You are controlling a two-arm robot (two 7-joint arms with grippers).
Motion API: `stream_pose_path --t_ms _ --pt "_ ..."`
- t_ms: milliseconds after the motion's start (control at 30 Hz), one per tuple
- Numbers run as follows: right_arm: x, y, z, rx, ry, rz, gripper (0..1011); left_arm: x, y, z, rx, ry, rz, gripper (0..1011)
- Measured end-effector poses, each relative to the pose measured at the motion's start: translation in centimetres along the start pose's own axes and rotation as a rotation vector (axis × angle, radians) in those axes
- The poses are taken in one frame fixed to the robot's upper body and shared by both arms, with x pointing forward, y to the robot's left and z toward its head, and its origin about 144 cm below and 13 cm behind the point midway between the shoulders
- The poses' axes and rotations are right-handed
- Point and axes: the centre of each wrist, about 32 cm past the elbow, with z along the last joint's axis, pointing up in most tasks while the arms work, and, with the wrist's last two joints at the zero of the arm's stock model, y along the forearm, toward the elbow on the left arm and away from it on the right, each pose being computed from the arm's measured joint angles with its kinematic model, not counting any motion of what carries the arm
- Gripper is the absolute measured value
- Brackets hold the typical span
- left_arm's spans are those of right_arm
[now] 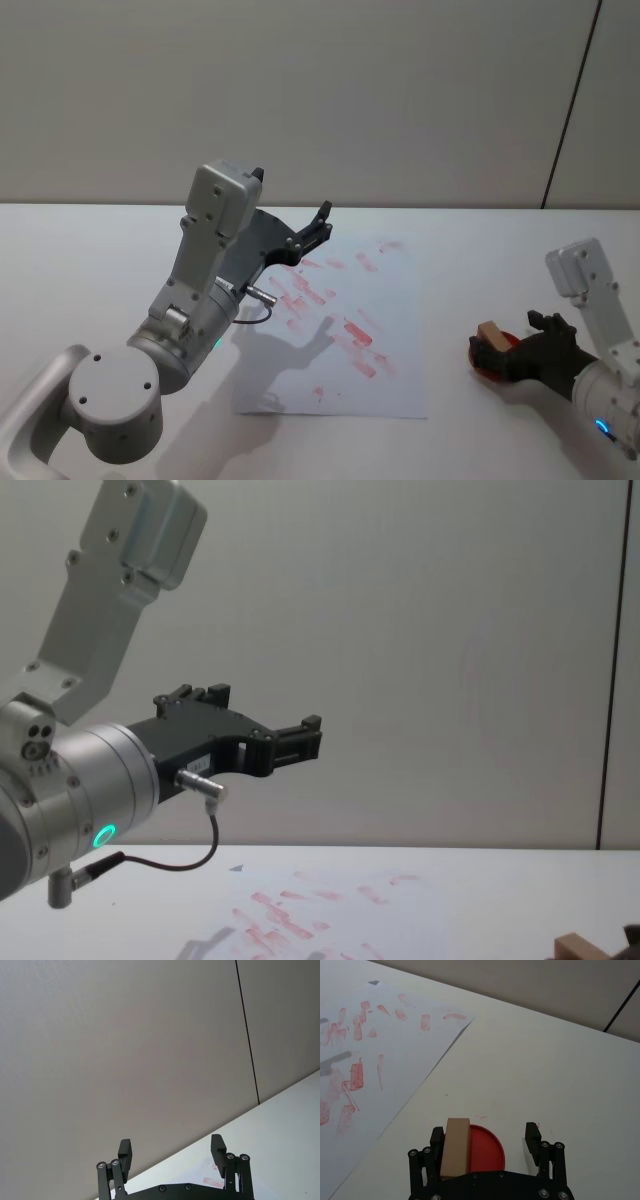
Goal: Use the one hand to pick up the stamp and affix it onto the A4 paper.
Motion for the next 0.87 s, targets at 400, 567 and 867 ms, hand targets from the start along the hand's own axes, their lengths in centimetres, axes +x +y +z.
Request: stream_pose_path --t_ms 400,567,867 --pt "-0.21 0.38 0.63 0.041 0.003 0.010 1001 0.00 0.00 0.00 0.000 0.000 0.000 1003" --pt "-0.26 0.45 0.78 0.047 0.005 0.014 1001 0.00 0.00 0.00 0.000 0.000 0.000 1003" --pt "-0.32 0.53 0.94 0.054 0.008 0.018 1001 0.00 0.00 0.00 0.000 0.000 0.000 1003"
